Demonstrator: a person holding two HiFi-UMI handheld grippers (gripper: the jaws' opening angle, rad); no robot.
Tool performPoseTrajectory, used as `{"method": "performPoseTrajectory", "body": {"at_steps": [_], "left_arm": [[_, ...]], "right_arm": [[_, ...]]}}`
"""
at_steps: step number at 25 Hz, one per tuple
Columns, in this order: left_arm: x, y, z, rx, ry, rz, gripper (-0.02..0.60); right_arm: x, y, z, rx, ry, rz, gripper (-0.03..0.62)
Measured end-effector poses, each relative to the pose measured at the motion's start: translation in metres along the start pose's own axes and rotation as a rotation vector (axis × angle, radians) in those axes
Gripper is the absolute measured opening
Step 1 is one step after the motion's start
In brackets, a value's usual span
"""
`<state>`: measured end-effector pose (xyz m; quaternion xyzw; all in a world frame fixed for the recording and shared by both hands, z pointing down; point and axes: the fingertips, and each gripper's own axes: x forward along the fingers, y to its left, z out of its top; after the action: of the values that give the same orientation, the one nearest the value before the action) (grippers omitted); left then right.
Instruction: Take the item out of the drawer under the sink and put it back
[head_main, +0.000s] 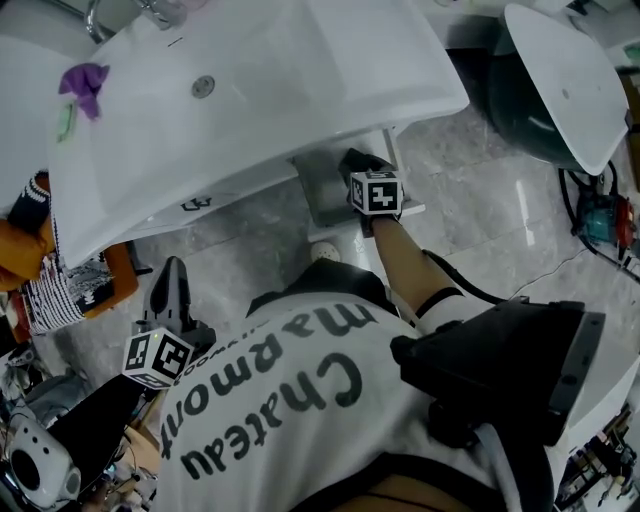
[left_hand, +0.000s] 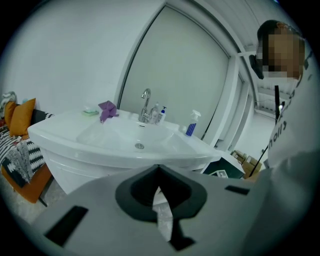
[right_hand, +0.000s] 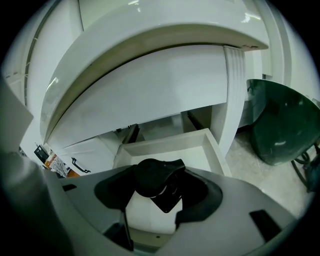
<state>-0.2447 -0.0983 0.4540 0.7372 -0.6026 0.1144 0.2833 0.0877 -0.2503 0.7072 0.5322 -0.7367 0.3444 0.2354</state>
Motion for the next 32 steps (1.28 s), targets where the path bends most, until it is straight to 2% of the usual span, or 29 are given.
{"method": "performPoseTrajectory", "body": {"at_steps": [6, 16, 22, 32], "left_arm": [[-0.001, -0.001, 0.003, 0.002, -0.018, -0.001, 0.009], [-0.008, 0.009, 0.014, 0.032, -0.076, 0.010, 0.009], [-0.011, 0.021, 0.001, -0.027, -0.085, 0.038, 0.009], [-0.016, 0.026, 0.004, -0.053, -0.070, 0.064, 0.009]], "right_arm": [[0.003, -0.002, 0.002, -0.037, -0.007, -0.025, 0.235], [0.011, -0.006, 0.002, -0.032, -0.025, -0.042, 0.232], [0.010, -0.010, 0.006, -0.047, -0.034, -0.073, 0.221], [0.002, -0.006, 0.021, -0.057, -0.031, -0.080, 0.216]]}}
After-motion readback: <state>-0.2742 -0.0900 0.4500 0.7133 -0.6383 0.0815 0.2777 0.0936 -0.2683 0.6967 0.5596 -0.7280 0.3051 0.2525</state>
